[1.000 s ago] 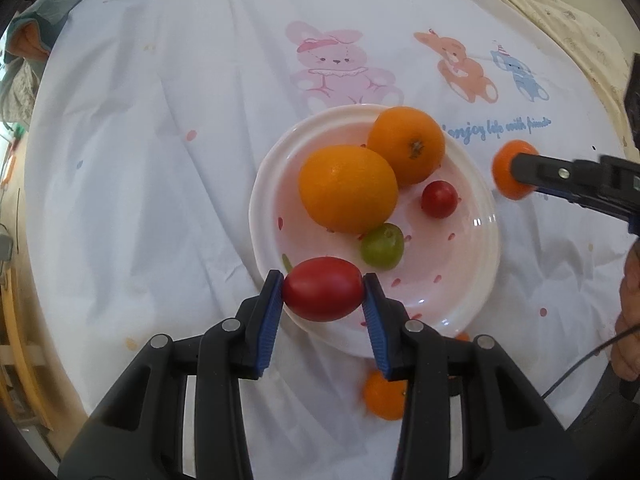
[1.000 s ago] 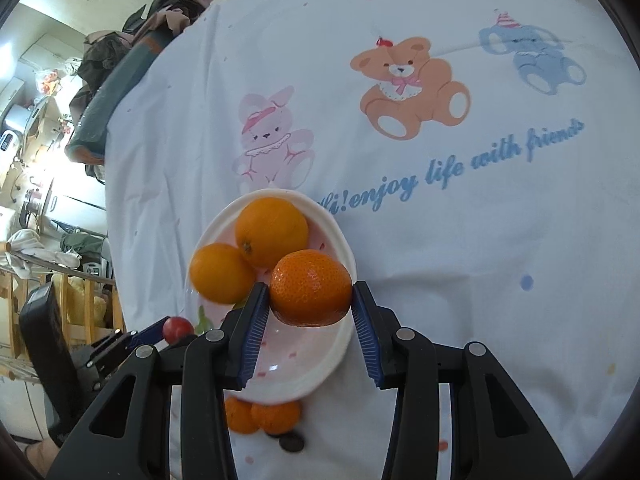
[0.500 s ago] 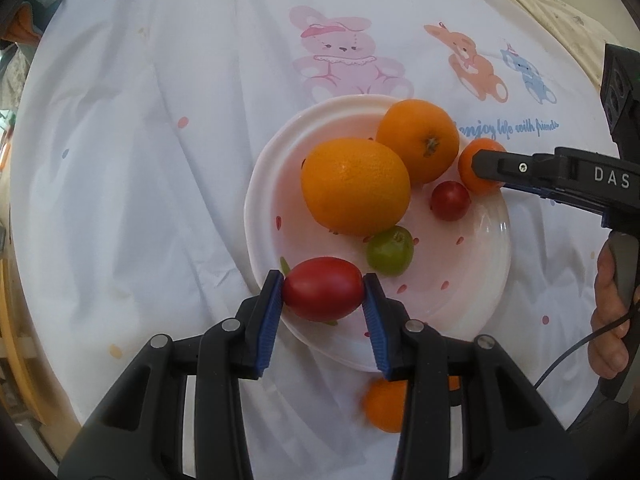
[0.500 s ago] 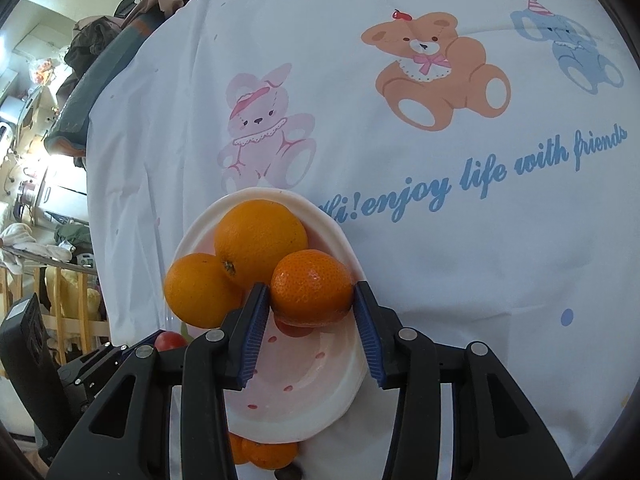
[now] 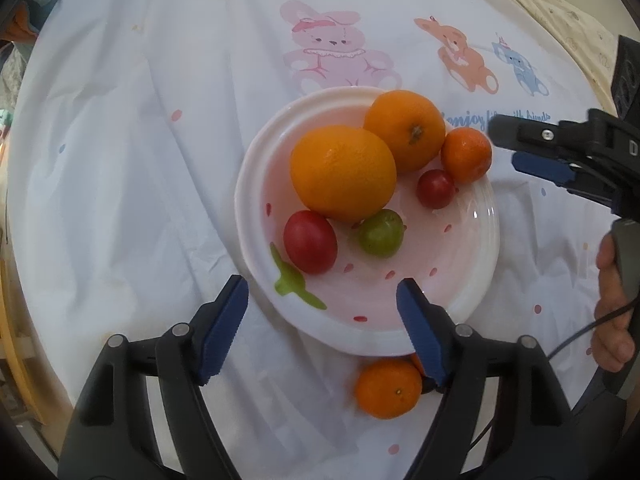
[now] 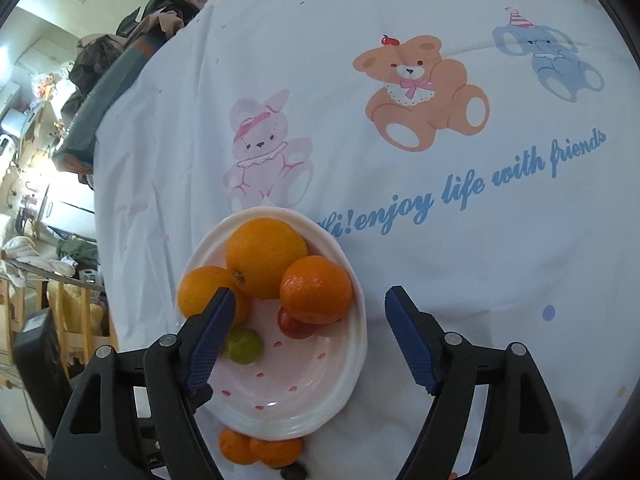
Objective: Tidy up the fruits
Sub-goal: 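Grasp a loose mandarin beside the plate with the left gripper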
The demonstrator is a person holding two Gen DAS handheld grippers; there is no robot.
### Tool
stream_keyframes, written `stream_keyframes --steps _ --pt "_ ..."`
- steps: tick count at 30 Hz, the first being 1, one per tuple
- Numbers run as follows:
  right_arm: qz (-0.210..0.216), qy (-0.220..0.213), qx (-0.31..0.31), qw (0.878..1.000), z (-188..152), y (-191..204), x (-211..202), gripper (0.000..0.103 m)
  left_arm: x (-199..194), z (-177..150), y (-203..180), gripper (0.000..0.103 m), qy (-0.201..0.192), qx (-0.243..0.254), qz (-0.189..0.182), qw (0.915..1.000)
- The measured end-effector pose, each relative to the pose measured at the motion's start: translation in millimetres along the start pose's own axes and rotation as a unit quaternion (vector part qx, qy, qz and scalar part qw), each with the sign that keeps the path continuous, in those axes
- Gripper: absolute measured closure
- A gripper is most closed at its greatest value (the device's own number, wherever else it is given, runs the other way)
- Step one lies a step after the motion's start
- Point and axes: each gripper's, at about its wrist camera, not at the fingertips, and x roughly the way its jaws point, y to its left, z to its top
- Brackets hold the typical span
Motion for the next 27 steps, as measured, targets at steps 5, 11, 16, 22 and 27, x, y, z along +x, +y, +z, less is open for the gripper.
stream_keyframes --steps 5,11,16,22,27 --pt "0.000 -0.009 -0.007 1.000 -13 9 -19 0.023 -14 -10 3 0.029 -0.009 -0.013 -0.008 0.9998" --pt "0.007 -0.007 -0.021 1.000 -42 20 -42 0.023 -30 -24 -5 0.029 -0.014 0.010 -0.014 0.9998" --pt "-0.011 0.003 -0.022 1.000 -78 12 -57 0.023 -18 -38 -16 0.029 0.029 0.076 -0.020 0.9965" --pt "-0.009 0.004 0.043 0.999 -105 -15 -69 0.023 13 -57 -37 0.029 0.082 0.132 -0.031 0.9874" --pt "-0.013 0.001 0.060 0.998 -106 -25 -71 0.023 21 -57 -54 0.037 0.085 0.156 -0.050 0.9828"
